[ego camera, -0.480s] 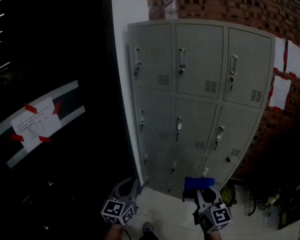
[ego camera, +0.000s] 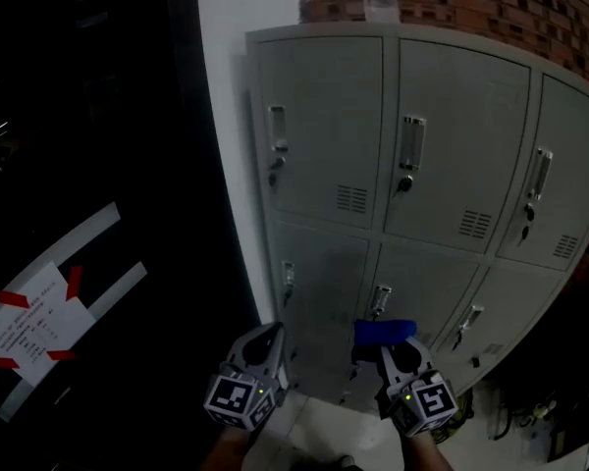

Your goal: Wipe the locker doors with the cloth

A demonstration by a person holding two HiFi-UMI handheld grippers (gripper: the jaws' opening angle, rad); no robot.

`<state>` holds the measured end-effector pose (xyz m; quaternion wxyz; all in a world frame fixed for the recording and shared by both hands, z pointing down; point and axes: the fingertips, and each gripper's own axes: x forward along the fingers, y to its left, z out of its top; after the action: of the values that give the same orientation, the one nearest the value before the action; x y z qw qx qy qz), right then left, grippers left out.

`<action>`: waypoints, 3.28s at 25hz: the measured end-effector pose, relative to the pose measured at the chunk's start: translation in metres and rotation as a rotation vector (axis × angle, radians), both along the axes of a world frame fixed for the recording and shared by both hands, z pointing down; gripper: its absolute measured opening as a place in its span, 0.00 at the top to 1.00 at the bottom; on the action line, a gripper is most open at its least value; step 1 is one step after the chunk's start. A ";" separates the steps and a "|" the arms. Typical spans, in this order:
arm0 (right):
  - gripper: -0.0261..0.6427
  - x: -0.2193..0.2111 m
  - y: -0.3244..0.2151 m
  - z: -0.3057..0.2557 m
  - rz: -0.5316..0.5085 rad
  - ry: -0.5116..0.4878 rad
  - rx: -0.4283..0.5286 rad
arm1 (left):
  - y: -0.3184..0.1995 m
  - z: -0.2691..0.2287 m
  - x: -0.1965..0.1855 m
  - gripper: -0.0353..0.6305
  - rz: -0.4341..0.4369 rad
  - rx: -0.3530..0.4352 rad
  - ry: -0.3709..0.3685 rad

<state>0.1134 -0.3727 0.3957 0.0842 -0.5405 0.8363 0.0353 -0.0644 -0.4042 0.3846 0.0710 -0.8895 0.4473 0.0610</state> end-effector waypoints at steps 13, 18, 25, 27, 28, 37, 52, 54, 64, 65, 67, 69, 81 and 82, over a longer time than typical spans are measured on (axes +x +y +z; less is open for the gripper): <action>0.85 -0.056 -0.152 -0.223 -0.107 0.054 0.273 | -0.079 -0.070 0.023 0.94 -0.016 0.047 0.062; 0.85 -0.136 -0.229 -0.341 -0.147 0.073 0.314 | -0.086 -0.079 -0.017 0.94 -0.105 0.055 0.040; 0.85 -0.186 -0.318 -0.374 -0.061 0.114 0.221 | -0.084 -0.088 -0.059 0.94 -0.167 0.044 0.029; 0.85 -0.183 -0.329 -0.383 -0.005 0.127 0.235 | -0.091 -0.096 -0.055 0.94 -0.156 0.066 0.039; 0.85 -0.183 -0.332 -0.391 0.018 0.134 0.241 | -0.095 -0.101 -0.054 0.94 -0.158 0.083 0.047; 0.85 -0.121 -0.302 -0.414 0.187 0.124 0.307 | -0.113 -0.116 -0.018 0.94 -0.054 0.109 0.058; 0.85 -0.029 -0.210 -0.385 0.151 0.045 0.329 | -0.127 -0.125 0.047 0.94 0.052 0.084 0.055; 0.85 -0.094 -0.229 -0.365 0.058 0.108 0.288 | -0.134 -0.126 0.026 0.94 0.017 0.062 0.058; 0.85 -0.178 -0.319 -0.334 0.102 0.191 0.118 | -0.119 -0.105 0.017 0.94 -0.010 0.030 0.014; 0.85 -0.162 -0.315 -0.335 0.136 0.192 0.129 | -0.121 -0.103 0.021 0.94 -0.003 0.029 0.022; 0.85 -0.120 -0.300 -0.335 0.189 0.172 0.149 | -0.122 -0.103 0.037 0.94 0.021 0.037 0.028; 0.85 -0.070 -0.272 -0.339 0.235 0.141 0.189 | -0.121 -0.105 0.060 0.94 0.067 0.050 0.022; 0.85 -0.071 -0.221 -0.321 0.117 0.111 0.231 | -0.109 -0.091 0.097 0.94 0.169 0.034 0.005; 0.85 -0.106 -0.230 -0.313 0.065 0.154 0.220 | -0.112 -0.091 0.085 0.94 0.145 0.029 0.015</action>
<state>0.0069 -0.6026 0.0828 0.0774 -0.5505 0.8134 0.1710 0.0206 -0.5160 0.2935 0.0758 -0.9179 0.3814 0.0792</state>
